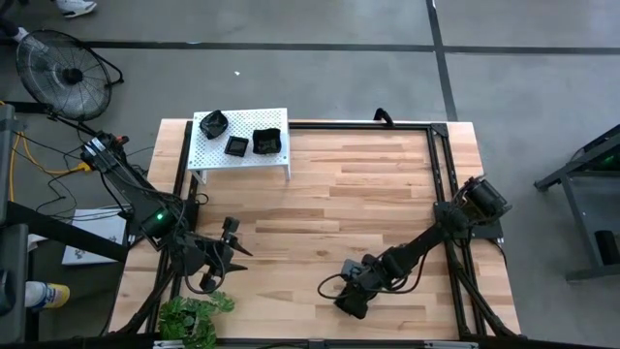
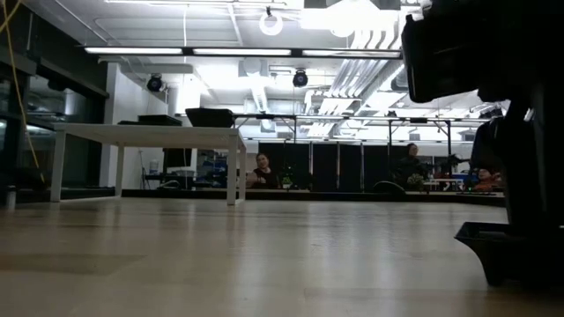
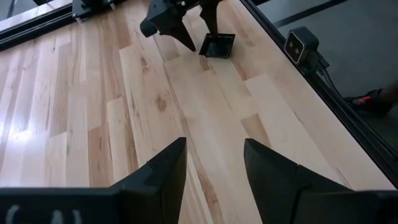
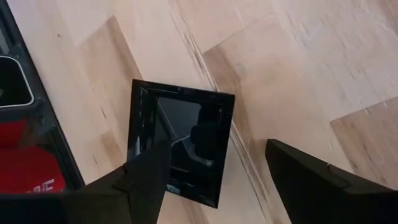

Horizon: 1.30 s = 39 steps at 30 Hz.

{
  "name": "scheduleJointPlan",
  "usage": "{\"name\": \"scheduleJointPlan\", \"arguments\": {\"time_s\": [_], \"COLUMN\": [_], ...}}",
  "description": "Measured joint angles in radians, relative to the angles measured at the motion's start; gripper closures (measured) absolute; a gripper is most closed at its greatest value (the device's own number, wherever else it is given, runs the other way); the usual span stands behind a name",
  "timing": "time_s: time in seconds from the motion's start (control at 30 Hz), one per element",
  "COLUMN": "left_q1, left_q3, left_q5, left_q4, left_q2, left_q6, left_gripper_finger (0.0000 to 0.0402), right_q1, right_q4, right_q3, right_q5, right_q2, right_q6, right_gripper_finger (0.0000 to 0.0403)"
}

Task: Pick & Place Mini shaped plates
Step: Stack the black square plate on top of the black square plate on the shelf

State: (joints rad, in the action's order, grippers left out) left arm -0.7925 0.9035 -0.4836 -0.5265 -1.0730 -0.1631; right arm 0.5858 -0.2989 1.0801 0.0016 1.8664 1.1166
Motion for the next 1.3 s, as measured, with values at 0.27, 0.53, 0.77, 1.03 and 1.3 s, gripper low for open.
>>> {"name": "scheduleJointPlan", "arguments": {"time_s": [0.27, 0.53, 0.77, 1.03, 1.3], "left_q1": [0.000, 0.000, 0.000, 0.000, 0.000], "left_q3": [0.000, 0.000, 0.001, 0.001, 0.001], "left_q5": [0.003, 0.003, 0.004, 0.004, 0.004], "left_q4": [-0.009, -0.023, -0.030, -0.030, -0.028], "left_q2": [0.000, 0.000, 0.000, 0.000, 0.000], "left_q6": [0.000, -0.001, -0.001, -0.004, -0.031], "left_gripper_finger": [0.0245, 0.0245, 0.0245, 0.0245, 0.0245], "right_q1": [0.009, 0.011, 0.011, 0.011, 0.010], "right_q4": [-0.012, -0.014, -0.011, -0.007, -0.002], "right_q3": [0.000, -0.001, -0.001, -0.001, -0.001], "right_q5": [0.005, -0.002, 0.014, 0.014, 0.007], "right_q2": [0.000, 0.000, 0.000, 0.000, -0.001], "right_q6": [0.009, -0.013, -0.025, -0.058, -0.043], "right_gripper_finger": [0.0187, 0.0285, 0.0341, 0.0398, 0.0400]}}
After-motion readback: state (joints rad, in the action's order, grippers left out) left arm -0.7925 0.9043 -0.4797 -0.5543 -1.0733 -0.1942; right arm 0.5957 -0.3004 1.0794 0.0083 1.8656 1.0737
